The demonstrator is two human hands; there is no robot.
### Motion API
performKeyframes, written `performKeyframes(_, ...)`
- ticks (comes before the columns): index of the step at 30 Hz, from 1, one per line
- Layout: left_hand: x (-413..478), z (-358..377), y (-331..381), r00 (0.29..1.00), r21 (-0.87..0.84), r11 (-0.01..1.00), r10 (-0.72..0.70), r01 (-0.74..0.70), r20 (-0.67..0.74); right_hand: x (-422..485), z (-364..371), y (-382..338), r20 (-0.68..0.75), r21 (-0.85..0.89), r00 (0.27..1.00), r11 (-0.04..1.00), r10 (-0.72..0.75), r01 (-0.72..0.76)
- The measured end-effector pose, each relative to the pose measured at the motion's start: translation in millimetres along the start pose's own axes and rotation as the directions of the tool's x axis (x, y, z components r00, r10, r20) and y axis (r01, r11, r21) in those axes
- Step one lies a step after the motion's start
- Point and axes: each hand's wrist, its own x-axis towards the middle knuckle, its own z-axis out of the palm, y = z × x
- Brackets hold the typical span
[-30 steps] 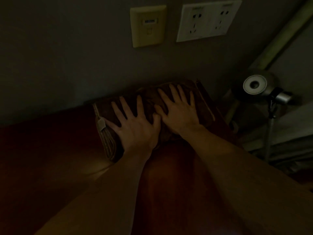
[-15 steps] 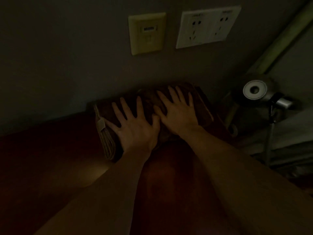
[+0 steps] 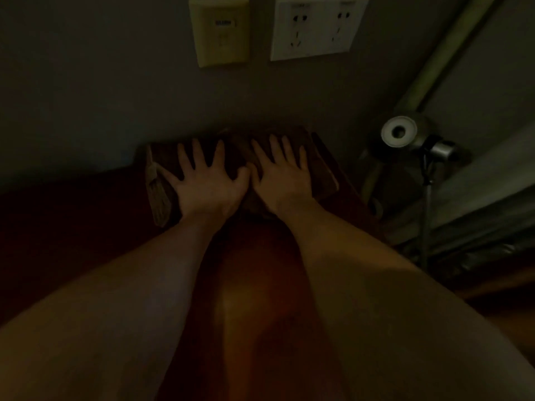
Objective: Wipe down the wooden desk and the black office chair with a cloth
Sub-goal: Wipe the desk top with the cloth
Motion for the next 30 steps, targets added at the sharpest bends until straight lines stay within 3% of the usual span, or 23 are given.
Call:
performKeyframes(13, -75.1, 0.3, -19.8, 0.981, 0.071, 0.979, 0.185, -0.189, 0.058, -94.3, 3.4, 12.4, 0.031, 0.034, 0.999, 0.999, 0.022, -0.023)
performKeyframes(30, -170.4, 8.1, -23.3, 0.972, 0.121, 0.965, 0.23, -0.234, 0.045, -187.4, 5.4, 26.0, 0.012, 0.026, 1.0, 1.0, 0.012, -0.013)
